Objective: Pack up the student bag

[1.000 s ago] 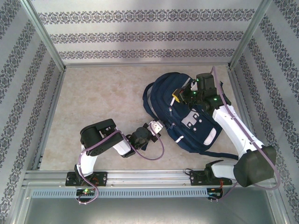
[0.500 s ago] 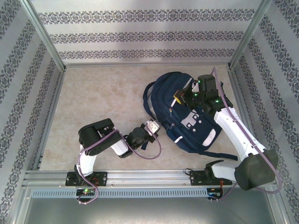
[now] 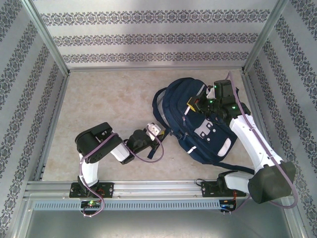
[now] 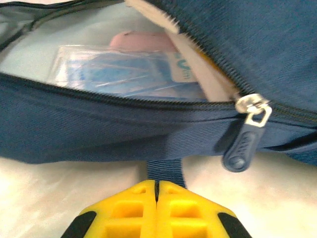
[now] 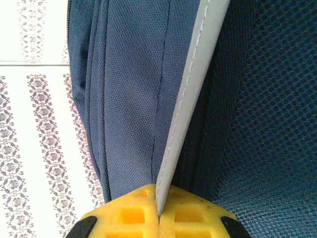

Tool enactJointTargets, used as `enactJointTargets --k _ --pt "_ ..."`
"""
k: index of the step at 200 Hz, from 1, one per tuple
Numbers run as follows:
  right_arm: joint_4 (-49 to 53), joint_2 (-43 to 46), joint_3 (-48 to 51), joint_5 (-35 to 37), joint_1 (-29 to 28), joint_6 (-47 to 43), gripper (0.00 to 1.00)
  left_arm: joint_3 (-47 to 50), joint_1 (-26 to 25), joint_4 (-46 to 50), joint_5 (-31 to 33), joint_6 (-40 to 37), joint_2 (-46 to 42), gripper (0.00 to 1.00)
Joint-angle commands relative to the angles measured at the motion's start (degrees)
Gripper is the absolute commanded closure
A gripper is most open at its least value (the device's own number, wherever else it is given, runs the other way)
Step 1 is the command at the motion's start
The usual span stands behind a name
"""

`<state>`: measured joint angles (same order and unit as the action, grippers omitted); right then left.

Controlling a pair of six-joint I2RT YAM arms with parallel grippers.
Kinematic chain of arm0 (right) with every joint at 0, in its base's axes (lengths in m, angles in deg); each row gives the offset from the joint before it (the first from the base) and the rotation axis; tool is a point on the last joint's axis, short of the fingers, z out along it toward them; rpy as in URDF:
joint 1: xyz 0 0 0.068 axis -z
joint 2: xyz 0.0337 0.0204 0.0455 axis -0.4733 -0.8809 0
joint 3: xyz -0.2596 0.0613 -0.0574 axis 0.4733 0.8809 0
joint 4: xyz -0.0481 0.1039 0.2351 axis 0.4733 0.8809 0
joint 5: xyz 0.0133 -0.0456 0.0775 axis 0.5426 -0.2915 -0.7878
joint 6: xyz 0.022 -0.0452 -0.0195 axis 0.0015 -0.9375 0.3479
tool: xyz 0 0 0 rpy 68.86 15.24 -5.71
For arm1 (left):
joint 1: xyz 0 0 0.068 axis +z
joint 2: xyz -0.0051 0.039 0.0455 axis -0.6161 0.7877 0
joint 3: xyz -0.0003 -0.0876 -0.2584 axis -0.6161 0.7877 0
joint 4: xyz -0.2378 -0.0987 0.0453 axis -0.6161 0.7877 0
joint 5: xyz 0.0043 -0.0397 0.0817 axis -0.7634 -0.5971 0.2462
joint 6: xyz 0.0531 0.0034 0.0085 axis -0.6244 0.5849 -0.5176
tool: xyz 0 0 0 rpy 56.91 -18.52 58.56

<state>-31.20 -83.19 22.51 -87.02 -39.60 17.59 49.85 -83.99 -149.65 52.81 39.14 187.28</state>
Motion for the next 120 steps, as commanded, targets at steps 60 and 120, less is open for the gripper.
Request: enactJointTargets --k 60,120 --pt "0.2 2.9 0.0 3.7 -0.3 3.7 1.0 -5.8 -10.2 18.3 14.4 -3.5 -8.1 0.59" --pt "-5.1 2.8 0.2 6.0 -2.8 12.6 1.0 -9.3 -14.7 10.5 30.9 -4.2 1.1 0.51"
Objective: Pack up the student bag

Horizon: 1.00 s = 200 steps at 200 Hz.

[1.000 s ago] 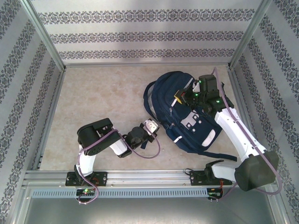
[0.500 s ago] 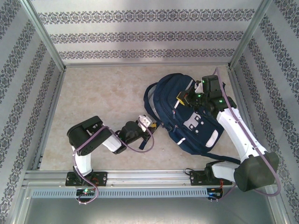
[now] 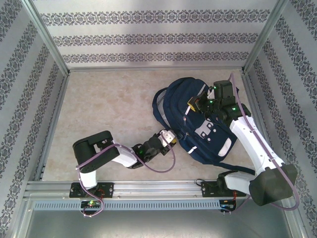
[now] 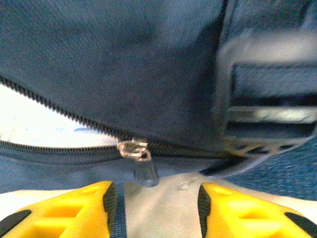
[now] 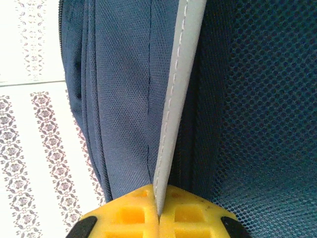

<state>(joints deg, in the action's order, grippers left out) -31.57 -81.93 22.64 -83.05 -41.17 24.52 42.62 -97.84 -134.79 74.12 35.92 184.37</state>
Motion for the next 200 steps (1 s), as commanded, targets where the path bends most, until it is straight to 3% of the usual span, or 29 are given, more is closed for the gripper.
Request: enactJointTargets --k 1,51,96,113,159,200 --pt "-4.8 1.5 0.1 2.0 -1.3 5.8 1.0 -2.1 -0.9 -4.6 9.7 -1.0 4.2 0.51" --pt "-4.7 2.0 -0.7 4.3 -3.5 8.4 1.0 -6.2 -0.8 -8.9 11.7 -0.9 9.6 0.53" --pt "-6.3 3.2 2.5 6.5 -4.8 10.4 1.0 -9.3 -0.6 -8.8 11.8 0.0 10.9 0.62" --pt "-6.4 3.2 3.1 6.6 -5.3 10.4 1.0 -10.0 0.1 -8.6 13.4 0.8 11.0 0.67" --pt "-5.5 3.3 3.5 8.1 -5.4 9.4 1.0 -7.9 2.2 -8.5 12.6 4.1 9.7 1.0" --pt "-5.1 2.0 3.7 8.0 -4.4 7.7 1.0 -4.6 2.6 -9.4 10.3 4.0 7.8 1.0"
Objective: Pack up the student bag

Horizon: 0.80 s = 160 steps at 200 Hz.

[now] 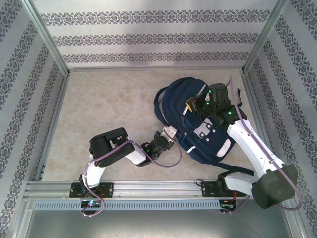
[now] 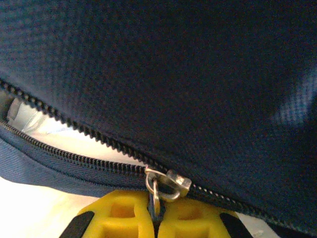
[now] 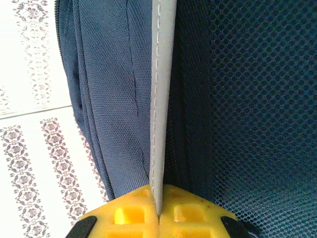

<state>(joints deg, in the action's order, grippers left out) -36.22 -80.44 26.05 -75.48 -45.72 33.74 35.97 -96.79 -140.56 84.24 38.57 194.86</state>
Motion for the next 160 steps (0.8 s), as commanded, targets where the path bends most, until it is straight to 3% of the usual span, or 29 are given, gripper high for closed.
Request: enactJointTargets --k 1,78,108,130,134,141,153,160 --pt "-0.4 0.5 0.2 0.5 0.1 -1.6 1.0 2.2 1.6 -3.7 0.1 1.4 -2.7 1.0" --pt "5.5 -2.4 -3.4 -1.7 0.3 -15.0 1.0 5.9 6.7 -0.7 -11.8 5.1 -6.3 1.0" --pt "8.7 -3.2 -4.8 -3.7 -0.5 -22.8 1.0 5.7 10.4 2.7 -20.0 7.4 -7.5 1.0" --pt "14.0 -3.3 -7.1 -0.1 -0.9 -30.3 1.0 6.1 12.4 4.3 -25.5 9.7 -9.4 1.0" --pt "15.0 -3.4 -7.6 0.5 -1.0 -31.5 0.95 6.1 12.5 4.9 -26.4 9.6 -9.8 1.0" --pt "17.5 -3.8 -9.0 1.9 -0.9 -33.7 0.78 5.6 12.5 6.7 -28.4 9.4 -10.5 1.0" --pt "21.5 -4.1 -11.6 5.7 -1.5 -36.5 0.63 4.6 12.4 10.1 -32.1 9.6 -11.5 1.0" --pt "23.4 -3.8 -12.5 7.9 -1.8 -37.5 0.59 4.5 12.4 11.0 -33.8 9.9 -12.1 1.0"
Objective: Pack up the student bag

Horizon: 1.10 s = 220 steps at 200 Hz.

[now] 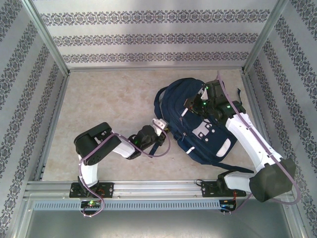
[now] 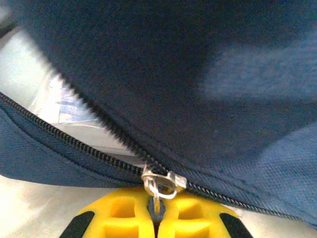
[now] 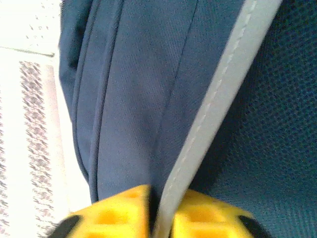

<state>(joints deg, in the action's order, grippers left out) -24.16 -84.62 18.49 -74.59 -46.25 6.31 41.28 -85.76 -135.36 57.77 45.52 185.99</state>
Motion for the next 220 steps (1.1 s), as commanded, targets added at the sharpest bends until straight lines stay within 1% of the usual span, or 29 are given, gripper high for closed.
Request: enactJointTargets --k 1,14,24,45,63,79,106,125,145,164,187,200,220 --pt "11.6 0.4 -5.1 7.4 -1.4 -10.2 0.59 -0.8 1.4 5.9 -7.6 3.0 -3.3 1.0" --pt "14.4 2.2 -6.1 11.2 -2.2 -11.4 0.53 -0.4 1.4 7.8 -8.7 3.5 -4.9 1.0" --pt "15.7 4.1 -5.6 12.6 -2.8 -11.7 0.51 0.2 1.4 9.4 -8.5 3.5 -6.4 1.0" --pt "15.9 9.0 -0.6 10.5 -4.7 -8.6 0.52 0.3 1.4 15.8 -8.5 3.5 -9.7 1.0" --pt "14.1 12.9 6.2 8.1 -8.1 -4.5 0.54 -1.2 1.4 23.1 -9.5 4.3 -12.2 1.0" --pt "13.3 15.6 11.7 9.4 -12.4 -1.0 0.6 -2.8 1.4 29.7 -10.6 4.7 -14.0 1.0" --pt "7.4 17.2 22.0 9.8 -19.6 4.8 0.68 -2.6 1.2 34.4 -10.8 5.2 -16.7 1.0" --pt "2.1 16.0 27.5 10.3 -22.2 7.5 0.7 -2.7 0.6 37.4 -11.0 5.2 -18.3 1.0" --pt "0.9 13.1 30.1 14.5 -21.9 9.2 0.71 -3.8 -0.5 41.0 -11.2 4.9 -19.1 1.0" --pt "1.6 11.5 30.7 20.5 -20.4 9.5 0.71 -4.0 -1.6 43.3 -11.2 5.2 -20.1 1.0" --pt "2.4 10.1 30.9 26.0 -18.0 9.7 0.72 -3.8 -2.2 46.3 -10.6 5.3 -21.1 1.0" --pt "2.8 9.4 31.1 28.2 -16.6 9.7 0.72 -3.3 -2.2 47.6 -8.8 5.3 -21.2 1.0" --pt "2.5 8.4 32.2 29.6 -14.1 10.2 0.75 -3.7 -2.1 49.5 -6.7 5.2 -20.9 1.0"
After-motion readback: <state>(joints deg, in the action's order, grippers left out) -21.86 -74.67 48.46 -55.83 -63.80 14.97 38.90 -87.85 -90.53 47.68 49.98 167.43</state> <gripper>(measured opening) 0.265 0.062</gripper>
